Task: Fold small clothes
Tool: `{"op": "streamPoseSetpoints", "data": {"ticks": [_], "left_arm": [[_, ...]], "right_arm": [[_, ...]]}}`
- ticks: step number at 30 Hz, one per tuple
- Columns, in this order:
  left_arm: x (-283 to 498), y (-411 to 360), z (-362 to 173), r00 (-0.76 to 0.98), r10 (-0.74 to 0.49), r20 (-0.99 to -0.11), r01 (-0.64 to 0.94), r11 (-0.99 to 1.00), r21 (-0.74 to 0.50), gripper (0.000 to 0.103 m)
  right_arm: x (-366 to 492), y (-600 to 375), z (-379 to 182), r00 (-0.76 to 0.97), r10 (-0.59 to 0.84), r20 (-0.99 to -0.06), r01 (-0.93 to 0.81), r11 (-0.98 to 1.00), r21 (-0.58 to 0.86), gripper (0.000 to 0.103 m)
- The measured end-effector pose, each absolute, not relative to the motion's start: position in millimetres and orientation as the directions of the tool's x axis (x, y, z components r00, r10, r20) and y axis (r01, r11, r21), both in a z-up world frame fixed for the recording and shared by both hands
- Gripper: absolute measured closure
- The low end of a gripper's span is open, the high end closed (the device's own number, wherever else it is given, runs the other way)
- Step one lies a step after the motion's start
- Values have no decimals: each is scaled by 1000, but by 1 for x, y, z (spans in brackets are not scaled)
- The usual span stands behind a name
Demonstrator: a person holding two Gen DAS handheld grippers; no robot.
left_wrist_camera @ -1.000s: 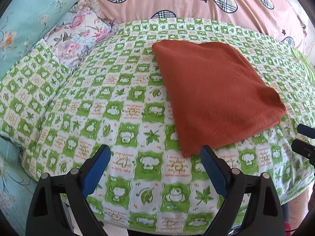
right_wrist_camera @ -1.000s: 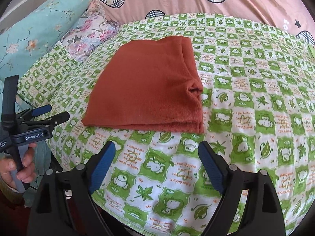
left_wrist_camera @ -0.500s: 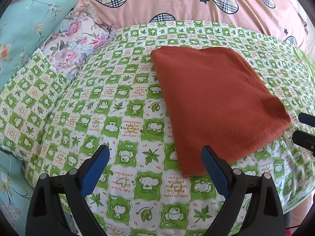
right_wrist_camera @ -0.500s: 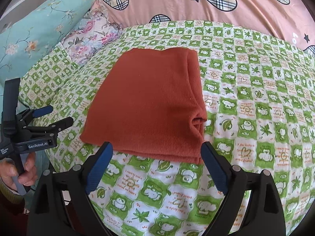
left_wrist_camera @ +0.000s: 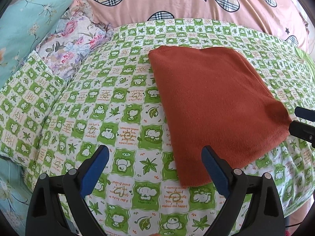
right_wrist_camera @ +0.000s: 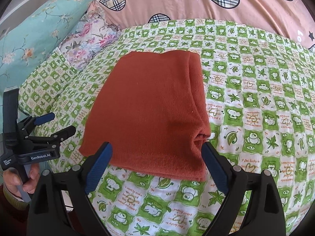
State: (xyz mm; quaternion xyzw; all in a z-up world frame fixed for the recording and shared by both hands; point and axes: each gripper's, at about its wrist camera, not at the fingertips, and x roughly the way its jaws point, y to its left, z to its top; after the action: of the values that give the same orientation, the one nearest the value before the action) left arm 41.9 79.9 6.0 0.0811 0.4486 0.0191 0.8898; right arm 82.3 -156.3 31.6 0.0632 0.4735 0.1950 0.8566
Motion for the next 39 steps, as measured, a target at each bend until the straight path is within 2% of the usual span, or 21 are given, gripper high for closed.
{"op": "streamPoseSetpoints", "data": {"ticks": [7, 12, 15, 17, 18, 19, 21, 26, 30, 33, 35, 37, 39], "left_arm": [[62, 83, 5, 589, 79, -804, 40, 991, 126, 8], [86, 83, 1, 569, 63, -820, 43, 993, 106, 8], [99, 83, -3, 562, 61, -825, 41, 994, 101, 8], [108, 84, -7, 552, 65, -831, 35, 994, 101, 8], [113, 84, -10, 544, 66, -836, 32, 995, 100, 8], [116, 84, -13, 537, 66, -841, 33, 995, 99, 8], [120, 84, -15, 531, 64, -845, 38, 994, 99, 8], [123, 79, -22, 538, 49, -841, 65, 993, 99, 6], [121, 76, -21, 542, 57, -839, 67, 992, 111, 5], [117, 76, -19, 548, 70, -834, 57, 991, 120, 5], [113, 76, -16, 552, 74, -830, 53, 991, 124, 5], [108, 75, -14, 558, 68, -827, 60, 991, 122, 5], [104, 73, -12, 561, 65, -825, 67, 990, 124, 5]], "right_arm": [[116, -167, 27, 474, 455, -753, -241, 890, 387, 11], [163, -176, 15, 492, 444, -749, -173, 893, 415, 11], [195, -175, 3, 479, 437, -761, -146, 895, 422, 16], [214, -174, -9, 463, 426, -777, -121, 899, 421, 39], [221, -172, -16, 436, 438, -786, -116, 894, 433, 82], [226, -172, -21, 414, 433, -801, -102, 896, 431, 84], [221, -175, -13, 446, 450, -774, -107, 885, 453, 87], [215, -182, -31, 443, 401, -802, -76, 908, 412, 88], [213, -183, -23, 458, 388, -800, -63, 912, 406, 75], [200, -186, -9, 477, 368, -798, -64, 920, 386, 73], [187, -190, 0, 487, 369, -792, -65, 919, 389, 67], [172, -192, 10, 500, 381, -778, -72, 913, 401, 52], [159, -191, 18, 507, 396, -766, -91, 908, 409, 46]]}}
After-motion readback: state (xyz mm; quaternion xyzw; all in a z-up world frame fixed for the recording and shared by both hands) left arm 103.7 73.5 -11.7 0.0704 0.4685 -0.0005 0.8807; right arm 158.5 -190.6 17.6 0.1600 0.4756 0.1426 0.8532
